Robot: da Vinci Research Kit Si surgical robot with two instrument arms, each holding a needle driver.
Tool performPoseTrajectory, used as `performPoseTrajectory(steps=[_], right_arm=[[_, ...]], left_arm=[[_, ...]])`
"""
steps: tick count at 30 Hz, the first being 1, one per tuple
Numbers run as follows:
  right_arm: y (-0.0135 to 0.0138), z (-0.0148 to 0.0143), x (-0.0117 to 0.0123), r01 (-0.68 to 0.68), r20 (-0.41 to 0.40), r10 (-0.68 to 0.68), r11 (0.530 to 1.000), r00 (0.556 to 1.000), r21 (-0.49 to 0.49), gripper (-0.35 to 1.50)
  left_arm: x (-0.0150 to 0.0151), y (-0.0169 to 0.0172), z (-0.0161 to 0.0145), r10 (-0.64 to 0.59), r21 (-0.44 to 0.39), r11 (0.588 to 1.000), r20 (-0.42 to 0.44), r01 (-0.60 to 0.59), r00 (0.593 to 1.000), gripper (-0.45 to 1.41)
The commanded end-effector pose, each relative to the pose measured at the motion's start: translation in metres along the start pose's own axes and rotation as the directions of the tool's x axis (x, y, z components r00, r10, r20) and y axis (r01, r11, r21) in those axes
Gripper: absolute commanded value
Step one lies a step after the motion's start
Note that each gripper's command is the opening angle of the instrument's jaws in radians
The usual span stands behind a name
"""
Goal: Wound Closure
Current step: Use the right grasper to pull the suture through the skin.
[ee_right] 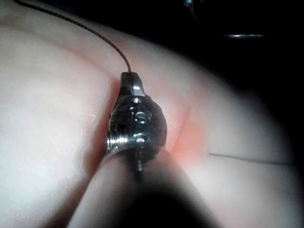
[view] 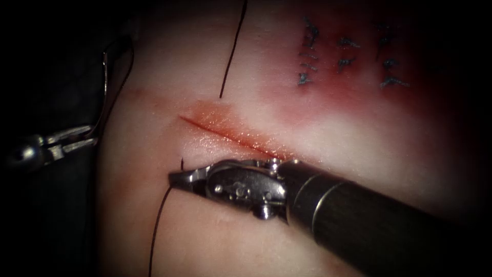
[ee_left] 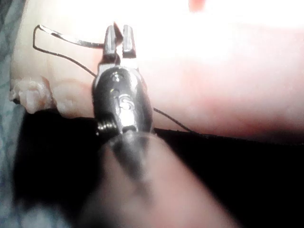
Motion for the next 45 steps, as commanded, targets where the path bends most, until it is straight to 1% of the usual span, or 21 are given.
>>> performPoseTrajectory(steps=[1,2,7,12,14,15,18,26,30,34,39,42,43,44,45], right_arm=[[-0.0009,0.0002,0.001,0.007,-0.012,-0.007,1.0,1.0,0.009,-0.35],[-0.0019,-0.0001,0.0023,0.016,-0.024,-0.015,1.0,1.0,0.016,-0.35],[-0.0034,-0.0001,0.0045,0.031,-0.044,-0.03,0.999,0.999,0.02,-0.35],[-0.0044,0.0,0.0051,0.031,-0.047,-0.03,0.999,0.998,0.034,-0.35],[-0.0055,0.0001,0.0055,0.027,-0.05,-0.024,0.998,0.998,0.049,-0.35],[-0.0066,0.0002,0.0061,0.024,-0.052,-0.021,0.997,0.998,0.067,-0.35],[-0.009,0.0001,0.0072,0.024,-0.061,-0.018,0.996,0.998,0.09,-0.35],[-0.0117,-0.0004,0.0091,0.012,-0.077,-0.003,0.993,0.997,0.12,-0.35],[-0.0134,-0.0004,0.0102,0.006,-0.07,0.006,0.987,0.998,0.159,-0.35],[-0.0145,-0.0003,0.0109,0.003,-0.061,0.008,0.983,0.998,0.183,-0.35],[-0.0162,-0.0001,0.0116,-0.011,-0.078,0.031,0.971,0.996,0.24,-0.35],[-0.0158,0.0,0.0116,-0.022,-0.087,0.043,0.975,0.995,0.223,-0.35],[-0.0145,-0.0003,0.0112,-0.038,-0.102,0.055,0.985,0.993,0.167,0.47],[-0.0134,-0.0006,0.0109,-0.056,-0.09,0.066,0.992,0.994,0.111,0.98],[-0.0124,-0.0009,0.0107,-0.072,-0.082,0.078,0.995,0.994,0.074,1.21]], left_arm=[[-0.0003,-0.0003,0.0008,0.001,0.001,1.0,-0.002,-0.001,1.0,-0.35],[-0.0003,-0.0003,0.0009,0.001,0.001,1.0,-0.002,-0.001,1.0,-0.35],[-0.0003,-0.0003,0.0009,0.001,0.003,1.0,-0.001,-0.001,1.0,-0.35],[-0.0003,-0.0003,0.0009,0.001,0.003,1.0,-0.001,-0.001,1.0,-0.35],[-0.0003,-0.0003,0.0009,0.001,0.002,1.0,-0.001,-0.001,1.0,-0.35],[-0.0003,-0.0003,0.0009,0.001,0.002,1.0,-0.001,-0.001,1.0,-0.35],[-0.0003,-0.0004,0.0009,0.001,0.001,1.0,-0.002,-0.001,1.0,-0.35],[-0.0003,-0.0004,0.001,0.0,0.002,1.0,-0.001,0.0,1.0,-0.35],[-0.0003,-0.0004,0.001,0.0,0.002,1.0,-0.001,0.0,1.0,-0.35],[-0.0003,-0.0004,0.001,0.0,0.002,1.0,-0.001,0.0,1.0,-0.35],[-0.0003,-0.0004,0.001,0.0,0.002,1.0,-0.001,0.0,1.0,-0.35],[-0.0003,-0.0004,0.001,0.0,0.002,1.0,-0.001,0.0,1.0,-0.35],[-0.0003,-0.0004,0.001,0.0,0.0,1.0,-0.003,0.0,1.0,-0.35],[-0.0003,-0.0004,0.001,0.0,0.0,1.0,-0.003,0.0,1.0,-0.35],[-0.0003,-0.0004,0.001,0.0,0.0,1.0,-0.003,0.0,1.0,-0.35]])
